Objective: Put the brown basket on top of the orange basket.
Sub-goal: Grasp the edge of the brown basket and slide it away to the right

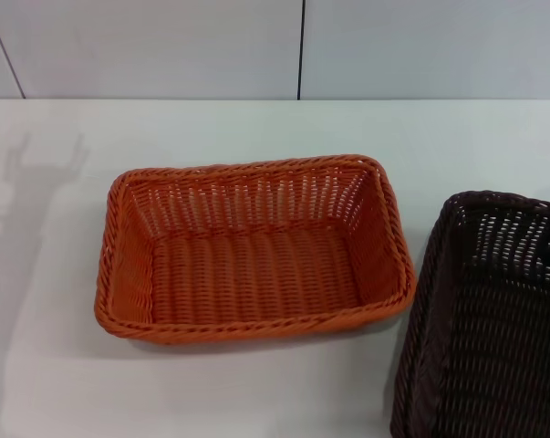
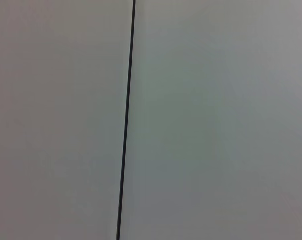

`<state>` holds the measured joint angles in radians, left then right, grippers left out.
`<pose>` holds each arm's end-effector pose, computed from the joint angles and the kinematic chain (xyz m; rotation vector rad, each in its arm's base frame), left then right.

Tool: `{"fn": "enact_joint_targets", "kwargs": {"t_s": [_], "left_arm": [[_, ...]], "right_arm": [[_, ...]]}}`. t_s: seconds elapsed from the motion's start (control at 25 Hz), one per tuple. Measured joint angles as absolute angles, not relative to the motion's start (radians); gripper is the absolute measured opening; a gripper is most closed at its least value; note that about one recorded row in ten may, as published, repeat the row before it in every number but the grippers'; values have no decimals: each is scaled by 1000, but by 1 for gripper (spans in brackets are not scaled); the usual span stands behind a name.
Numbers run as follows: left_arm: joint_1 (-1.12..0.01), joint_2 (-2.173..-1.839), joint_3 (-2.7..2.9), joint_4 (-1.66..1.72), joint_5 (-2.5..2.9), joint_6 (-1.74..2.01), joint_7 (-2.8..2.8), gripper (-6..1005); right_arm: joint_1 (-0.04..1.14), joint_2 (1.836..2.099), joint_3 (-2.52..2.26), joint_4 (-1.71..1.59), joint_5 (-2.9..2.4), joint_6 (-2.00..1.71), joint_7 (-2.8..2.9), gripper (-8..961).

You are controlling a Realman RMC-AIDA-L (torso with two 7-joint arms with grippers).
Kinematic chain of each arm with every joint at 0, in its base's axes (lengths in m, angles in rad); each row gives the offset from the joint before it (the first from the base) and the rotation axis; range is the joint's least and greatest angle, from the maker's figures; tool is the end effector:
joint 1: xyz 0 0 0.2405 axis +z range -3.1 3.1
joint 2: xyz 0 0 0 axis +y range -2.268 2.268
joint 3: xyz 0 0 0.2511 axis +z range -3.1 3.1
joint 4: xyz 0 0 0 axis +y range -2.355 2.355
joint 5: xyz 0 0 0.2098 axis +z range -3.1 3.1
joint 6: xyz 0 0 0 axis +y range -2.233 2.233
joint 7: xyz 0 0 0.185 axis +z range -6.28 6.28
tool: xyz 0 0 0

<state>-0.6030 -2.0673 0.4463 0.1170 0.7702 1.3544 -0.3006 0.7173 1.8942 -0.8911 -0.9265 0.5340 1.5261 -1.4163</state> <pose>-0.2819 0.4147 0.0876 -1.3359 -0.3232 -0.9149 0.2791 0.4032 0.0562 -2.7282 0.4753 -0.4825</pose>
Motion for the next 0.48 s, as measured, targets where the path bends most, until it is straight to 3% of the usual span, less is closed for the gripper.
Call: {"fn": "enact_joint_targets", "kwargs": {"t_s": [0.16, 0.36, 0.48], "left_arm": [[-604, -2068, 446, 115, 770, 1354, -301, 832], [-607, -2069, 450, 104, 771, 1354, -301, 832], [-604, -2068, 456, 104, 772, 1354, -301, 832]], "right_arm": [[713, 1898, -888, -917, 538, 1509, -1435, 659], [707, 1905, -882, -917, 540, 1515, -1444, 425], [701, 1906, -872, -930, 541, 1542, -1444, 401]]}}
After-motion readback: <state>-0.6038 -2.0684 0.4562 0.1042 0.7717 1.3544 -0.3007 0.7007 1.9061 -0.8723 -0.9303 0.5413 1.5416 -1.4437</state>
